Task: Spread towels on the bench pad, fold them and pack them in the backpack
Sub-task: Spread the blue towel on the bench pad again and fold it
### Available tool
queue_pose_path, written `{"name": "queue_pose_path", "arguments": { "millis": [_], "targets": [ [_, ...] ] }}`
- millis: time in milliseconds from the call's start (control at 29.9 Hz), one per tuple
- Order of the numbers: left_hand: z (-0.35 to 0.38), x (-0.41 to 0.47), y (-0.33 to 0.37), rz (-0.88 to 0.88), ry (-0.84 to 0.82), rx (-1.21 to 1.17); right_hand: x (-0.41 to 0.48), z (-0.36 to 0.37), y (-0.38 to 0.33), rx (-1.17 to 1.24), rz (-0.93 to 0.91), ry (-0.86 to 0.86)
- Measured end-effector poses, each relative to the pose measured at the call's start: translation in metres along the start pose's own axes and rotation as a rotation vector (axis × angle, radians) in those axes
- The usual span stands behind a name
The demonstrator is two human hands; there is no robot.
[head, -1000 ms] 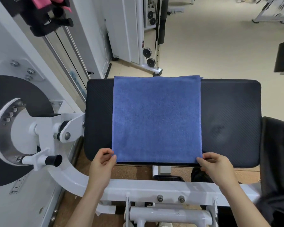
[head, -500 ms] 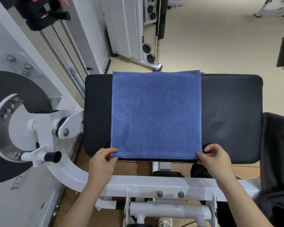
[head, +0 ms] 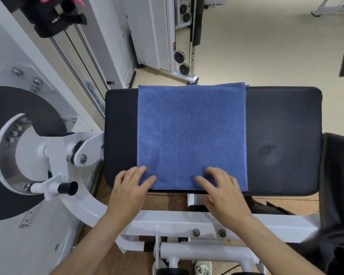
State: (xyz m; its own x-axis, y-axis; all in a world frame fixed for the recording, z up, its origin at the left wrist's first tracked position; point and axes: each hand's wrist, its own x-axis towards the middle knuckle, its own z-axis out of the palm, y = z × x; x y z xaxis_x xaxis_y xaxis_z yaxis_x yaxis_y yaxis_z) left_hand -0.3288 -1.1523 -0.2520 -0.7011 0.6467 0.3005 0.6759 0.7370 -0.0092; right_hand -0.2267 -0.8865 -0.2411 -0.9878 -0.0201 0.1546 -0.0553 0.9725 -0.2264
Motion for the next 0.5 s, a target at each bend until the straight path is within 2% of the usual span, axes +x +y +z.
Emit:
{"name": "queue_pose_path", "arguments": {
  "millis": [100, 268, 368, 502],
  "targets": [
    [-0.001, 0.006, -0.008, 0.079, -0.012, -0.131, 0.005, 0.010, -0.010, -0.092, -0.024, -0.056],
    [-0.021, 0.022, -0.014, -0.177, -0.109, -0.432, 0.011, 0.014, -0.006, -0.092, -0.134, -0.001],
    [-0.025, 0.025, -0.016, -0.215, -0.137, -0.443, 0.012, 0.012, 0.005, -0.076, -0.167, 0.045],
    [-0.026, 0.024, -0.018, -0.187, -0.191, -0.353, 0.011, 0.007, 0.028, -0.075, -0.108, 0.090]
  ]
}}
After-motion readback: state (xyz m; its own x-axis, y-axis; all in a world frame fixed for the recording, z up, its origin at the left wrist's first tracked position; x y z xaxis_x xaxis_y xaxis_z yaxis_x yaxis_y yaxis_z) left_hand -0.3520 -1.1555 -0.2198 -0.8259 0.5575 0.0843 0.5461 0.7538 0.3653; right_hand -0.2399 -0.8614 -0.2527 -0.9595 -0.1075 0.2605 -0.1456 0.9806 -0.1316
